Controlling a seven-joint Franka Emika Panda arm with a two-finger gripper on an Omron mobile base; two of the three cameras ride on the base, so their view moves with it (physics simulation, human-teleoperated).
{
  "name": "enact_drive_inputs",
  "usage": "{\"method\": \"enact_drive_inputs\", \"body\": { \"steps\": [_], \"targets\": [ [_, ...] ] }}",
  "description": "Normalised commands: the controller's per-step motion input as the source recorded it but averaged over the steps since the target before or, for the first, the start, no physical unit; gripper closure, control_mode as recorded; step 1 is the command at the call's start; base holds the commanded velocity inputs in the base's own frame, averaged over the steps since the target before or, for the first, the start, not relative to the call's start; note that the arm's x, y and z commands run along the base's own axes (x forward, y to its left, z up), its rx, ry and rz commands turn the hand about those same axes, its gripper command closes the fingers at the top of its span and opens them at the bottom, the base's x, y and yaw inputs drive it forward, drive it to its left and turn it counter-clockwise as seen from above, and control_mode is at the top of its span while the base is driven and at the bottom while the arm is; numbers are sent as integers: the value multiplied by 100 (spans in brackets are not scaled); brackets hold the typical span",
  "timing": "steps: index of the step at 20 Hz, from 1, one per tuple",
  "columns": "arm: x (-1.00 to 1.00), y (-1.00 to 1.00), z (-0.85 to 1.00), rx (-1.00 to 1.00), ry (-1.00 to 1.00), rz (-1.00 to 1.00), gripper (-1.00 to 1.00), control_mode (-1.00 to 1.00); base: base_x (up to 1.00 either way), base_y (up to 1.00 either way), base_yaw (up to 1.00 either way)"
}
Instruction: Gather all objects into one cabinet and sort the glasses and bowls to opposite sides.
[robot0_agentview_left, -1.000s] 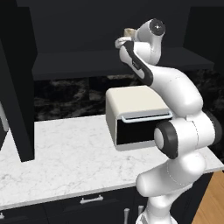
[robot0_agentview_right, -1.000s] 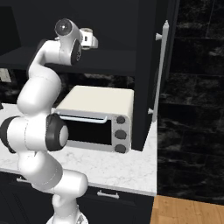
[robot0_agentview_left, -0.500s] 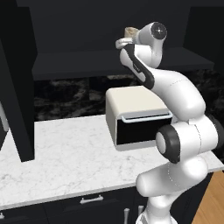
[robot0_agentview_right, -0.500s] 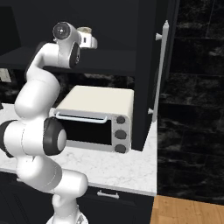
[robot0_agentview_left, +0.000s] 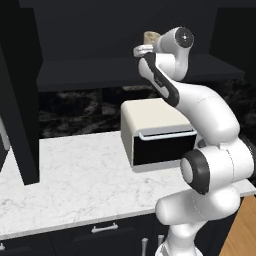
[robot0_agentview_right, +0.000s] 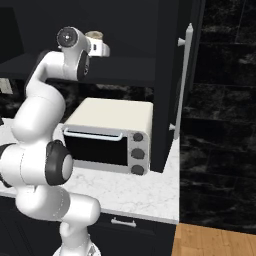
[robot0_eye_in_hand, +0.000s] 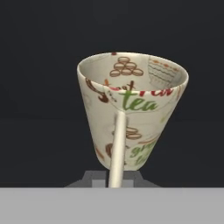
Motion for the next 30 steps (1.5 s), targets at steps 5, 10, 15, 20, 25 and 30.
{"method": "enact_drive_inputs", "body": {
  "steps": [5, 10, 15, 20, 25, 30],
  "targets": [
    [-37, 0, 10, 0, 0, 0, 100, -100, 0, 0, 0],
    [-45, 0, 15, 0, -4, 0, 100, -100, 0, 0, 0],
    [-50, 0, 16, 0, -6, 0, 100, -100, 0, 0, 0],
    [-51, 1, 20, 0, -6, 0, 100, -100, 0, 0, 0],
    [-59, 0, 28, 0, -11, 0, 100, -100, 0, 0, 0],
    [-60, 0, 28, 0, -11, 0, 100, -100, 0, 0, 0]
  ]
}}
